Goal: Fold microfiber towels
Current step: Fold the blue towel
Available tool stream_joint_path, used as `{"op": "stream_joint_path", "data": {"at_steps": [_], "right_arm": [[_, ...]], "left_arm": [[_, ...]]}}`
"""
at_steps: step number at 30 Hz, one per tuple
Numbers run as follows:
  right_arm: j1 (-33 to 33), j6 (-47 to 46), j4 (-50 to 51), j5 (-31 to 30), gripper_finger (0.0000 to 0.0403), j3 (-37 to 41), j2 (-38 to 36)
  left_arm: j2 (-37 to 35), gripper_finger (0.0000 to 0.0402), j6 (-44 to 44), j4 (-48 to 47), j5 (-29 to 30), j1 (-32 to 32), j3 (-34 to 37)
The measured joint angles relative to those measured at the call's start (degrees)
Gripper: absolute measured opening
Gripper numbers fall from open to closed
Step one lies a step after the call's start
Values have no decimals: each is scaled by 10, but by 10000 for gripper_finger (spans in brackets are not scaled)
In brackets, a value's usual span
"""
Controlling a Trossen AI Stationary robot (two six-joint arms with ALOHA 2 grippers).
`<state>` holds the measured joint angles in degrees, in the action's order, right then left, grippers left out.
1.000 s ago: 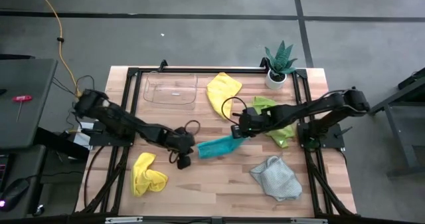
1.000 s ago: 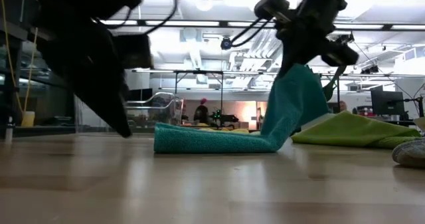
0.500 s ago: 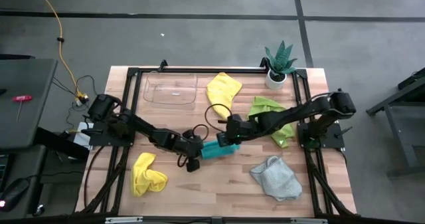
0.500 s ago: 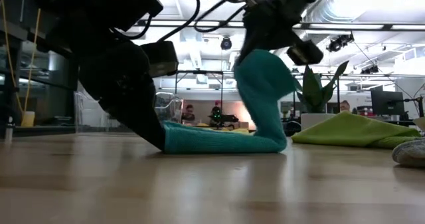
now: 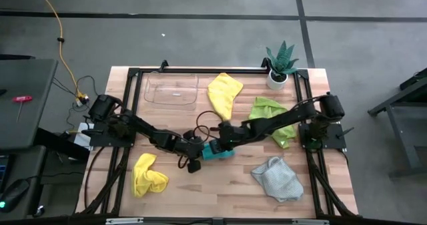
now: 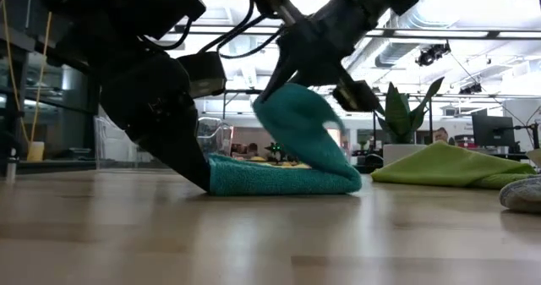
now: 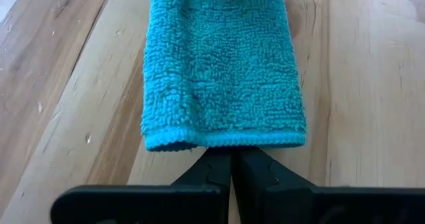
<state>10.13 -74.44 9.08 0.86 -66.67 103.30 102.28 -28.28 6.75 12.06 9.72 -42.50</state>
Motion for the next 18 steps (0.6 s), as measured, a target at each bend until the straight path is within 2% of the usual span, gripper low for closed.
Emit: {"op": "stream_joint_path", "data": {"at_steps": [9, 14, 18], "right_arm": [[0, -2, -78, 16, 0, 0, 47], [0, -3, -80, -9, 5, 0, 49], [-3, -14, -92, -3, 20, 0, 48]], "left_arm": [[1, 0, 0, 6, 4, -1, 0], [1, 0, 0, 8, 4, -1, 0], [1, 0, 0, 8, 3, -1, 0]]}}
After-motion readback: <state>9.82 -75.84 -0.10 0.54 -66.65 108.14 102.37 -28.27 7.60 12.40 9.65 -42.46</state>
